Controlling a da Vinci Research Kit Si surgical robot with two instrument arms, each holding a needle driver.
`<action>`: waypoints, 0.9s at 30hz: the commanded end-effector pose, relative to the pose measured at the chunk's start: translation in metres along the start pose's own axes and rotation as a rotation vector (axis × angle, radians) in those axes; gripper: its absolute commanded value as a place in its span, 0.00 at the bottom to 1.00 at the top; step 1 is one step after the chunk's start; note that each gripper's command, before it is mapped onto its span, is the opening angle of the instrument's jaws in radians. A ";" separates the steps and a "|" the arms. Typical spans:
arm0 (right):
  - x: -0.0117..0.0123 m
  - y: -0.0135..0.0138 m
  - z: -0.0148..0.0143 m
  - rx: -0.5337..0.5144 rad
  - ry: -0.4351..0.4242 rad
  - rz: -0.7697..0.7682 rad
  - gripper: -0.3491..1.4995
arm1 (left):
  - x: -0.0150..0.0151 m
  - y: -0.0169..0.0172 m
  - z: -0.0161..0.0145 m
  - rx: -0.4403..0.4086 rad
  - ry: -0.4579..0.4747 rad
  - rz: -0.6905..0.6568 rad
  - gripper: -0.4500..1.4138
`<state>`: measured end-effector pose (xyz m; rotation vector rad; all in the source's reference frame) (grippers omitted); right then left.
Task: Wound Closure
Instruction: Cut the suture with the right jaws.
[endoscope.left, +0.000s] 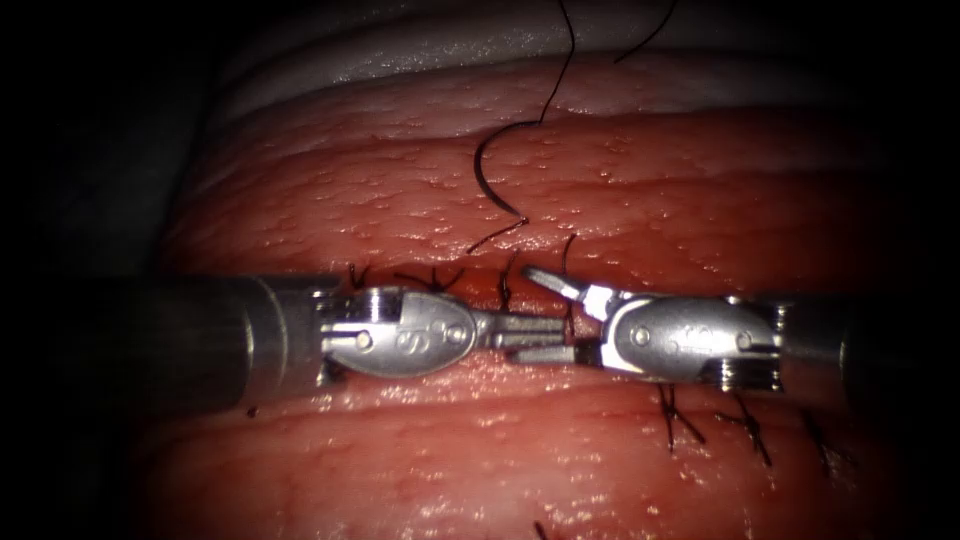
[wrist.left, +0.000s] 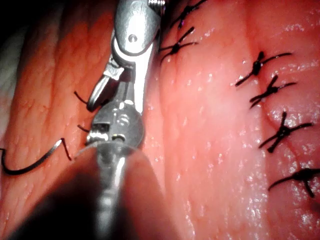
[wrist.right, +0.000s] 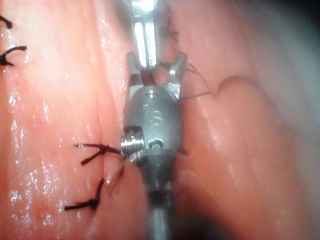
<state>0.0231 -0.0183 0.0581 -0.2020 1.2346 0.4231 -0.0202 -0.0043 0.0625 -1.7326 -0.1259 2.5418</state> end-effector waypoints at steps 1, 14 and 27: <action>-0.0003 -0.0002 0.0012 0.000 0.002 -0.002 0.77 | -0.0003 -0.0001 0.0007 -0.001 0.000 0.002 0.00; -0.0014 -0.0005 0.0030 -0.016 0.000 -0.038 0.84 | 0.0004 0.0001 0.0008 0.001 0.000 0.000 0.00; -0.0007 -0.0012 0.0023 -0.026 -0.008 0.032 0.30 | 0.0002 0.0001 0.0009 0.000 0.001 0.002 0.00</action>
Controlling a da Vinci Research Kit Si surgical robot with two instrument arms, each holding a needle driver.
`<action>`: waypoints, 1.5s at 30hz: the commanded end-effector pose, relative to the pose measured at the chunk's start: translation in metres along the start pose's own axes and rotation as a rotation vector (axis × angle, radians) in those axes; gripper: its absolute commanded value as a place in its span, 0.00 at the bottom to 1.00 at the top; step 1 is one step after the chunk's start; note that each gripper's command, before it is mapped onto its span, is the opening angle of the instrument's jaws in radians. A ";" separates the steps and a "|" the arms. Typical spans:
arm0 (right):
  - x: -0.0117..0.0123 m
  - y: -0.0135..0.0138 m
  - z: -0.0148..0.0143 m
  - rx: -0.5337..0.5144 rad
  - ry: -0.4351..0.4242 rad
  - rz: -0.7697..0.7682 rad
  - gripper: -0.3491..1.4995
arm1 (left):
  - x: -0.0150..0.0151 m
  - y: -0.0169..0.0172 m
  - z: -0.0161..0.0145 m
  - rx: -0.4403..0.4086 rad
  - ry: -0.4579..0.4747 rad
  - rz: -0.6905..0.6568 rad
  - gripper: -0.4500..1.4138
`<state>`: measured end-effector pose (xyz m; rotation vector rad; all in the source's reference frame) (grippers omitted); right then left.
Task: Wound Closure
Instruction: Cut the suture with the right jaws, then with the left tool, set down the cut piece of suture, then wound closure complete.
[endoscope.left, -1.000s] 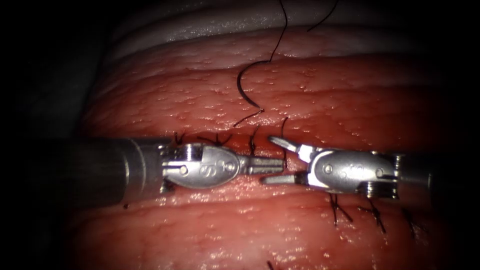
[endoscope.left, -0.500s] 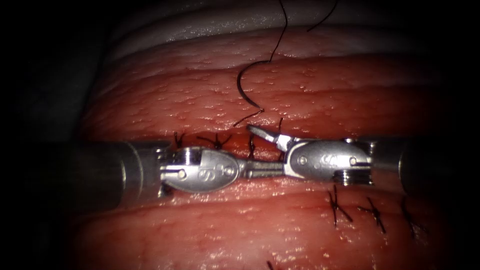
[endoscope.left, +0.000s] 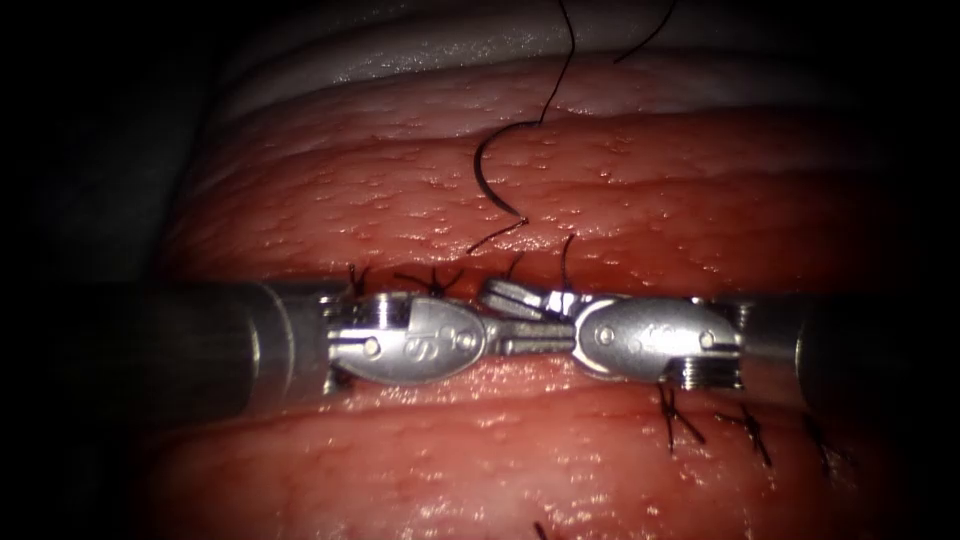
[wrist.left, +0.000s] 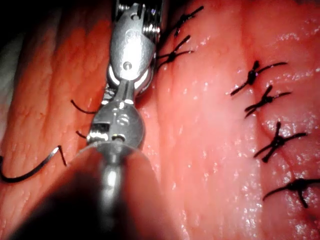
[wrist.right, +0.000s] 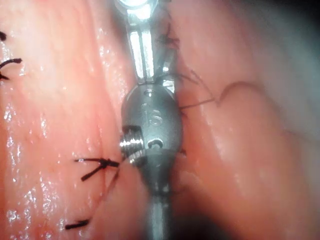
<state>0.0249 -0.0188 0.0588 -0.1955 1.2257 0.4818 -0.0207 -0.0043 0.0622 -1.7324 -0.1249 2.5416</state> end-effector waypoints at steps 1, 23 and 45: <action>-0.0004 0.0001 0.0006 0.003 0.003 -0.026 0.49 | -0.0002 0.0001 0.0003 -0.002 0.002 0.002 0.00; -0.0006 0.0050 -0.0100 -0.042 -0.017 -0.082 0.86 | -0.0039 0.0124 -0.0097 -0.036 -0.063 -0.268 0.00; 0.0012 0.0055 -0.0081 -0.007 -0.050 0.041 0.92 | 0.0015 0.0081 -0.0180 0.079 0.088 -0.238 0.49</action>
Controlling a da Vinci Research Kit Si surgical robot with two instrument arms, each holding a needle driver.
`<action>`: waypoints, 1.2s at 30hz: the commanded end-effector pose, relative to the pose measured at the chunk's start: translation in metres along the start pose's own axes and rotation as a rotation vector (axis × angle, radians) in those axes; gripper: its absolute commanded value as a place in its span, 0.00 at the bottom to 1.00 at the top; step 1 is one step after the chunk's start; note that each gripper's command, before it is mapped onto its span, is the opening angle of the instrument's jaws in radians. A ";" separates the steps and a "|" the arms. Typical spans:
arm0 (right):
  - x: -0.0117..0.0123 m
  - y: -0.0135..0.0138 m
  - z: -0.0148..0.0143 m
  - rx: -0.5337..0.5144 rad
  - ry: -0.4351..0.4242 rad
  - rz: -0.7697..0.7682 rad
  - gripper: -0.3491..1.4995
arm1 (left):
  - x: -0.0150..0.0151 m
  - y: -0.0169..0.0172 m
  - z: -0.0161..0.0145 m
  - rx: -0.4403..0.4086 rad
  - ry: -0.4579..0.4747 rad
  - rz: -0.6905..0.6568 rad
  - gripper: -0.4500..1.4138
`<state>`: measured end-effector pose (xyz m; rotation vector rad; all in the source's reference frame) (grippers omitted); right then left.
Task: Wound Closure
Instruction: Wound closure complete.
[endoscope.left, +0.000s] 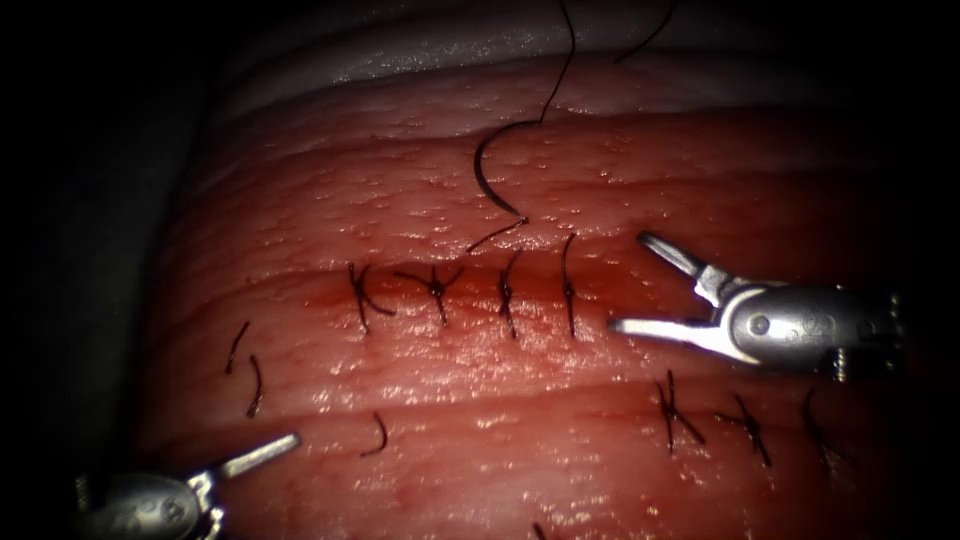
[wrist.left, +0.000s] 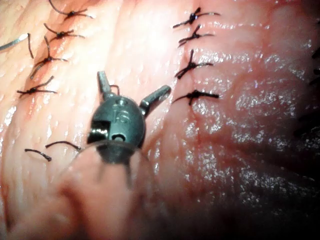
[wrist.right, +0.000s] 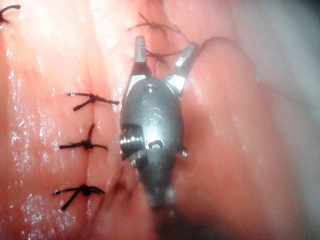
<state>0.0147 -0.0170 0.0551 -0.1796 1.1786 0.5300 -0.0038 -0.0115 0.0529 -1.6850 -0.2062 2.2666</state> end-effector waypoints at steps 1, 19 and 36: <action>0.0002 -0.0003 0.0015 0.047 -0.012 0.016 0.92 | -0.0004 -0.0008 0.0008 0.015 0.008 0.010 0.48; 0.0010 0.0029 0.0022 0.230 -0.091 0.008 0.80 | -0.0033 -0.0139 0.0008 0.041 0.148 0.009 0.32; 0.0017 0.0023 0.0019 0.224 -0.097 -0.011 0.71 | -0.0029 -0.0129 0.0011 0.035 0.158 0.014 0.38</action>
